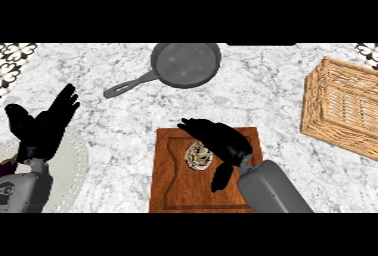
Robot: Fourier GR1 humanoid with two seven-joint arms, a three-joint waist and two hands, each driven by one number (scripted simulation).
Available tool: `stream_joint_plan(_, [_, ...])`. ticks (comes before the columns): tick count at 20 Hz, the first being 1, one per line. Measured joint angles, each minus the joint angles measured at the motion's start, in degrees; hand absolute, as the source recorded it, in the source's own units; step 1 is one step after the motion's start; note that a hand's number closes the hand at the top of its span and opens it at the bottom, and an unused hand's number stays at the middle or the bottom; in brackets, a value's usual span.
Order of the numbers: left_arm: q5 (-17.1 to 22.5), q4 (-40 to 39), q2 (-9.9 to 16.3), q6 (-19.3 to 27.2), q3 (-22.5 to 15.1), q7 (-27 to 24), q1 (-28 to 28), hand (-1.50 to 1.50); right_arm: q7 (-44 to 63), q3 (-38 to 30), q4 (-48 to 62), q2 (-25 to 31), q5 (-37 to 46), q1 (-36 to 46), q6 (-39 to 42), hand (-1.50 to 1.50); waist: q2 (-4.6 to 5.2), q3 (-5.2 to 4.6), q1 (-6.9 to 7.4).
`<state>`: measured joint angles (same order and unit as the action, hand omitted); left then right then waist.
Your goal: Pick the cupcake from the cutting board and place it in the basket
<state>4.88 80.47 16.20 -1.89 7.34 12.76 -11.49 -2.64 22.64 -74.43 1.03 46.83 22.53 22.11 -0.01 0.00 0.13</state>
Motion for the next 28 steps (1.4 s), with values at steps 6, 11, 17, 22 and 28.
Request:
stream_joint_plan(6, [-0.1, -0.5, 0.2, -1.0, 0.9, -0.3, -0.1, 0.00, -1.4, 4.5, 4.7, 0.0, 4.1, 2.0, -3.4, 1.50, -0.10, -0.10, 0.12])
stream_joint_plan(11, [-0.9, -1.8, -0.3, -1.0, 1.4, -0.5, -1.1, 0.00, -3.5, 5.7, 6.5, -0.3, 6.2, 1.9, -5.5, 1.50, -0.33, -0.16, -0.01])
stream_joint_plan(17, [-1.5, 0.0, -0.9, -1.3, 1.3, 0.2, 0.0, 0.00, -1.9, 7.5, 4.8, -0.3, 7.6, -0.1, -6.9, 1.50, -0.50, -0.19, -0.07])
stream_joint_plan(22, [-1.3, -0.6, -0.5, -0.9, 2.7, -0.1, 0.8, 0.00, 9.4, 8.0, -3.6, -1.1, 9.4, -11.3, -12.9, 1.50, -1.21, -0.04, -1.89])
stream_joint_plan(28, [-0.4, 0.6, 0.2, -1.6, 3.4, 0.5, 1.9, 0.00, 19.5, 12.3, -19.0, -1.0, 8.8, -28.8, -20.2, 1.50, -1.02, -0.03, -2.51])
